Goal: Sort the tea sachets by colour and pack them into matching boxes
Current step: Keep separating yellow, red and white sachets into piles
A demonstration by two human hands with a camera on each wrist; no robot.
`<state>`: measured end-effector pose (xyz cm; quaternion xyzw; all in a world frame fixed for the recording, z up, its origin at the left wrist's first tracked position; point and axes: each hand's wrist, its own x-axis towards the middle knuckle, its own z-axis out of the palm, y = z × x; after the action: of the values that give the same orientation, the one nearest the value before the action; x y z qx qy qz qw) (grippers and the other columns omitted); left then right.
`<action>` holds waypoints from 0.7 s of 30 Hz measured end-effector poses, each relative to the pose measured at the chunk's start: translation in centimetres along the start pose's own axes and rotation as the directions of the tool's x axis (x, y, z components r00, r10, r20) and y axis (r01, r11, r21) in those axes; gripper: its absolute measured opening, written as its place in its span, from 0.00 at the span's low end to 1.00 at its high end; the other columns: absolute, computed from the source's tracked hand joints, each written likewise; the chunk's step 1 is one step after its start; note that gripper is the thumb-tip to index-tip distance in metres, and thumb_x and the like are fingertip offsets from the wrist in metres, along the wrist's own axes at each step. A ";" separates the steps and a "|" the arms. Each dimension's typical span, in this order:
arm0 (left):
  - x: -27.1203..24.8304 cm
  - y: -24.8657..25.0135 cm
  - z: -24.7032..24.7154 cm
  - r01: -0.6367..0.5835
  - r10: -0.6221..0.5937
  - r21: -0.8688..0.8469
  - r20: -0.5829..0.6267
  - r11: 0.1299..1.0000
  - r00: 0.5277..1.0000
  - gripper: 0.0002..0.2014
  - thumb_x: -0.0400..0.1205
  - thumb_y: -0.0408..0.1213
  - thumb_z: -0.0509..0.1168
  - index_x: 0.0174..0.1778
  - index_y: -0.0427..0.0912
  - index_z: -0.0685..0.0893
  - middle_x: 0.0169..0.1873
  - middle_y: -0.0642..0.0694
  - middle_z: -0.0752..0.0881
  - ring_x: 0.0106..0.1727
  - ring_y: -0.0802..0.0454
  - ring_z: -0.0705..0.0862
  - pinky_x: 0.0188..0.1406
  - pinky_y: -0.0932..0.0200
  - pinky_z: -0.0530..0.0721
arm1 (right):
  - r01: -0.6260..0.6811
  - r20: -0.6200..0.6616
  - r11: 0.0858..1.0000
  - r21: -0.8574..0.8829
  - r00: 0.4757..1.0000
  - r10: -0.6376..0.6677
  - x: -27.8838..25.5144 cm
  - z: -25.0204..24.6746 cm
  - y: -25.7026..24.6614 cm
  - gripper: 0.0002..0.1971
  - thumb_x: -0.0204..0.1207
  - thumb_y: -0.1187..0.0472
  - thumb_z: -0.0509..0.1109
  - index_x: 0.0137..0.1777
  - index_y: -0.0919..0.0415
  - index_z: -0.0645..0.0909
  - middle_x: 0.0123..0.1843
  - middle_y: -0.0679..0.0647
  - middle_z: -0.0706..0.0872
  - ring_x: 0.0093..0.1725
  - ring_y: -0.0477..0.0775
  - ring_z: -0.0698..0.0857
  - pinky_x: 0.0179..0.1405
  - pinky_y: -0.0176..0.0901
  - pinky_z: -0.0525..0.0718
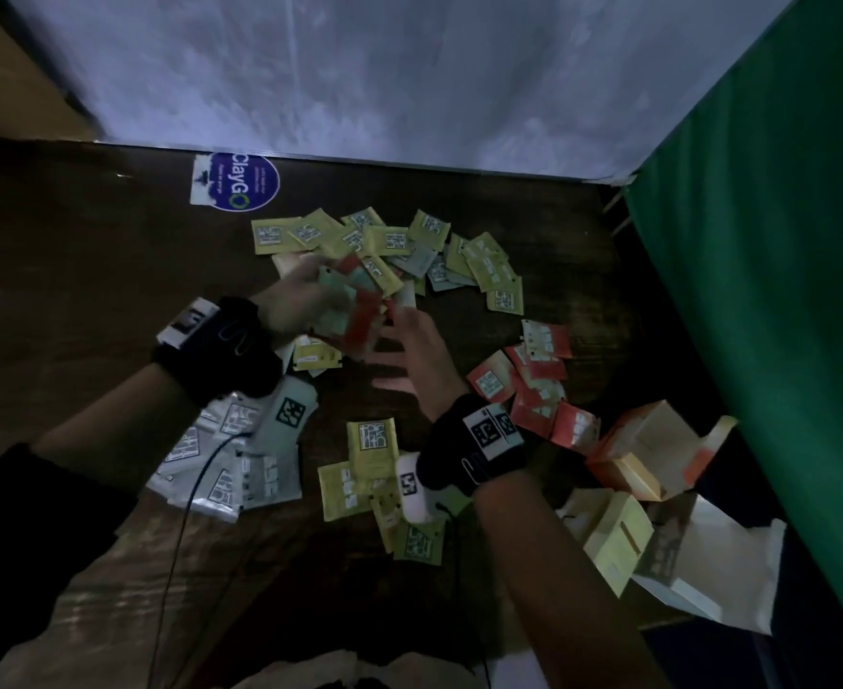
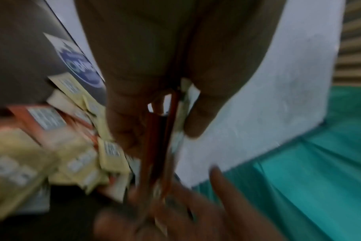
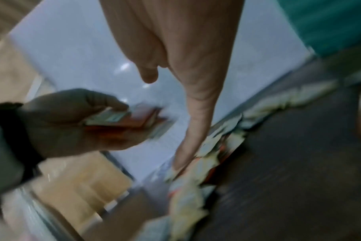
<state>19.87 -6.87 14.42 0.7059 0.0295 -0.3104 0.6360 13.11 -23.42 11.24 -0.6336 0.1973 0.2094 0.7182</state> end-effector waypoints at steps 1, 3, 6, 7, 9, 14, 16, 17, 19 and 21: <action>-0.3 -0.2 1.6 0.004 -0.004 -0.011 0.002 1.000 1.000 0.19 0.80 0.27 0.62 0.68 0.37 0.68 0.52 0.37 0.81 0.50 0.40 0.85 0.46 0.47 0.86 | -0.020 0.012 0.995 0.103 1.000 0.019 0.0 0.5 -0.2 0.24 0.84 0.44 0.59 0.74 0.55 0.66 0.66 0.58 0.80 0.60 0.62 0.84 0.51 0.61 0.87; -0.3 -0.9 4.0 -0.031 0.033 0.085 -0.018 0.996 0.999 0.13 0.84 0.30 0.59 0.63 0.40 0.67 0.47 0.39 0.79 0.42 0.46 0.82 0.37 0.55 0.83 | -0.044 -0.051 0.975 0.219 0.997 0.056 0.4 0.9 0.0 0.22 0.84 0.48 0.60 0.72 0.58 0.69 0.67 0.62 0.81 0.61 0.65 0.84 0.46 0.61 0.88; 0.4 -2.0 5.2 -0.203 0.217 0.481 0.028 0.853 0.976 0.11 0.82 0.41 0.65 0.56 0.43 0.73 0.48 0.46 0.78 0.44 0.51 0.80 0.40 0.59 0.78 | -0.038 -0.163 0.975 0.220 0.984 0.075 0.2 -0.8 0.6 0.17 0.84 0.52 0.63 0.68 0.59 0.74 0.62 0.63 0.84 0.55 0.64 0.86 0.34 0.47 0.85; 0.6 -2.3 5.2 -0.234 0.242 0.554 0.060 0.799 0.968 0.12 0.81 0.45 0.66 0.55 0.44 0.74 0.47 0.50 0.77 0.44 0.54 0.79 0.39 0.61 0.77 | -0.036 -0.184 0.981 0.191 0.980 0.072 0.0 -1.8 0.9 0.16 0.83 0.52 0.65 0.66 0.58 0.76 0.61 0.63 0.86 0.53 0.65 0.87 0.30 0.44 0.84; 0.9 -3.0 5.4 -0.246 0.204 0.599 0.139 0.762 0.969 0.16 0.80 0.50 0.64 0.58 0.45 0.77 0.50 0.51 0.78 0.48 0.54 0.79 0.46 0.59 0.79 | -0.021 -0.267 0.996 0.087 0.963 0.043 -0.1 -4.2 1.3 0.13 0.80 0.52 0.69 0.60 0.55 0.78 0.58 0.62 0.88 0.52 0.66 0.88 0.30 0.45 0.86; 2.3 -5.8 3.9 -0.179 0.151 0.753 0.106 0.633 0.983 0.15 0.81 0.45 0.64 0.61 0.45 0.82 0.60 0.45 0.79 0.60 0.47 0.81 0.60 0.47 0.80 | -0.107 -0.729 0.970 -0.217 0.679 -0.088 0.7 -11.7 2.5 0.16 0.81 0.57 0.68 0.68 0.57 0.78 0.67 0.58 0.83 0.61 0.61 0.84 0.61 0.51 0.83; 3.5 -6.3 2.5 -0.074 0.149 0.786 -0.023 0.613 0.989 0.15 0.80 0.43 0.66 0.62 0.45 0.81 0.63 0.42 0.78 0.60 0.43 0.81 0.59 0.48 0.80 | -0.204 -0.800 0.922 -0.329 0.578 -0.158 1.1 -14.2 3.3 0.17 0.83 0.60 0.63 0.71 0.62 0.77 0.69 0.63 0.81 0.63 0.63 0.81 0.56 0.44 0.78; 4.2 -6.4 1.7 -0.004 0.142 0.780 -0.109 0.626 0.984 0.16 0.80 0.42 0.66 0.64 0.45 0.80 0.64 0.41 0.77 0.59 0.42 0.81 0.58 0.48 0.81 | -0.259 -0.804 0.888 -0.380 0.567 -0.179 1.5 -14.8 4.0 0.17 0.85 0.60 0.60 0.71 0.63 0.77 0.68 0.65 0.80 0.62 0.64 0.81 0.54 0.44 0.76; 5.8 -6.3 -0.1 0.126 0.132 0.749 -0.275 0.650 0.952 0.21 0.79 0.44 0.67 0.67 0.44 0.76 0.68 0.37 0.74 0.64 0.39 0.78 0.61 0.47 0.79 | -0.365 -0.773 0.791 -0.490 0.602 -0.201 2.2 -15.5 5.2 0.19 0.86 0.57 0.56 0.72 0.64 0.75 0.69 0.68 0.77 0.53 0.62 0.80 0.46 0.45 0.75; 7.4 -6.4 -1.3 0.262 0.083 0.724 -0.403 0.638 0.911 0.31 0.76 0.50 0.70 0.72 0.42 0.71 0.72 0.34 0.67 0.71 0.35 0.69 0.68 0.41 0.74 | -0.444 -0.773 0.743 -0.501 0.616 -0.153 2.5 -15.4 6.0 0.21 0.86 0.52 0.54 0.75 0.61 0.70 0.69 0.70 0.73 0.49 0.59 0.77 0.46 0.49 0.78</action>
<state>23.55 -7.07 5.25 0.9530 0.0608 -0.1741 0.2405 11.55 -37.90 3.06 -0.8474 0.4547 0.0331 0.2722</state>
